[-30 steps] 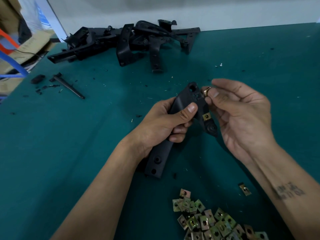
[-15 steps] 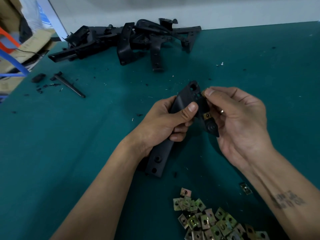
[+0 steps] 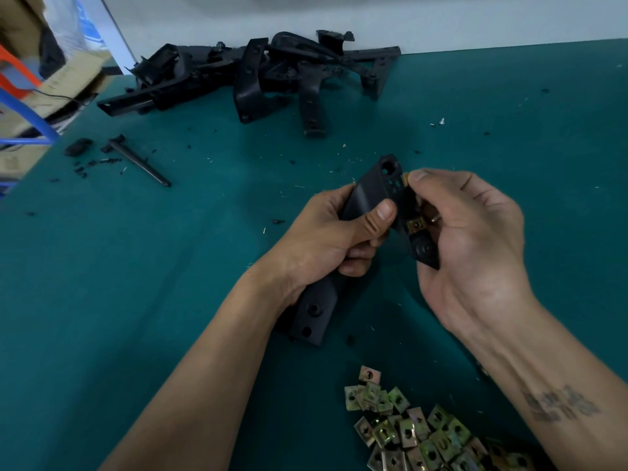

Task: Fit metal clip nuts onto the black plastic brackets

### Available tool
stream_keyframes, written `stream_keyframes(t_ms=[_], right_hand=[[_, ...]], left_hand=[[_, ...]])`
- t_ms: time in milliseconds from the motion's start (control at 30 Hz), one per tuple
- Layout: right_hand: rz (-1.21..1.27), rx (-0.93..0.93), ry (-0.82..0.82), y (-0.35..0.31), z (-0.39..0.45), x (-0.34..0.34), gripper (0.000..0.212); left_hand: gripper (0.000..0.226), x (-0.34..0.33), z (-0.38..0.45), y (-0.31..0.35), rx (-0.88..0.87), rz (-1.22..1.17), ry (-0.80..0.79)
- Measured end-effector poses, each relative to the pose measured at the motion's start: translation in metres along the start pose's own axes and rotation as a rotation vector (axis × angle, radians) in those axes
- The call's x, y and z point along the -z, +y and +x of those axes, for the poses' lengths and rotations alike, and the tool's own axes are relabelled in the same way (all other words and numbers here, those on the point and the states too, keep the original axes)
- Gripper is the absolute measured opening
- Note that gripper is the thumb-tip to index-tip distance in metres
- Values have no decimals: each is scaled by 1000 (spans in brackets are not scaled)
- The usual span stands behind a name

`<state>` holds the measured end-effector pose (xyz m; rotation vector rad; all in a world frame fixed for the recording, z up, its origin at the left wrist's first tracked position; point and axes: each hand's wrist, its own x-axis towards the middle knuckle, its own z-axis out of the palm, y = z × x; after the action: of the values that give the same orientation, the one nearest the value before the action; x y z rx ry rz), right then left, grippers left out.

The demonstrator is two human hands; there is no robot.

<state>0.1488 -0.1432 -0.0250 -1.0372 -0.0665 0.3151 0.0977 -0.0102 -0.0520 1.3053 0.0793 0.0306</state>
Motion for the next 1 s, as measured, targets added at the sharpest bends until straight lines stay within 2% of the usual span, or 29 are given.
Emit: stream_keyframes(t_ms=[133,300,500,667,800,867,933,1000], right_hand=[[26,6,39,1,0,-1,16],[-30,-28,-23,0,1,2,13],[-93,71,-66,-1,2,2,20],[-109,47,-149,-3,1,3,26],[-257,-53,-347,-13,3,11,21],[-195,-100,-427,-15,5,16,27],[-134,-122,-476,-9,8,16,37],[-176,-107,-446,-1,9,9,43]], left_hand=[[16,1,0,0,5,-10,3],[16,1,0,0,4,-3,5],[16,0,-1,1,-7,6,-3],[16,0,-1,0,-31,-1,14],[14,2,-3,1,-27,-24,18],[18,0,-4,1,-41,-32,65],[23,-1,-1,1,-69,-50,177],[24,-7,0,4,-140,-132,313]])
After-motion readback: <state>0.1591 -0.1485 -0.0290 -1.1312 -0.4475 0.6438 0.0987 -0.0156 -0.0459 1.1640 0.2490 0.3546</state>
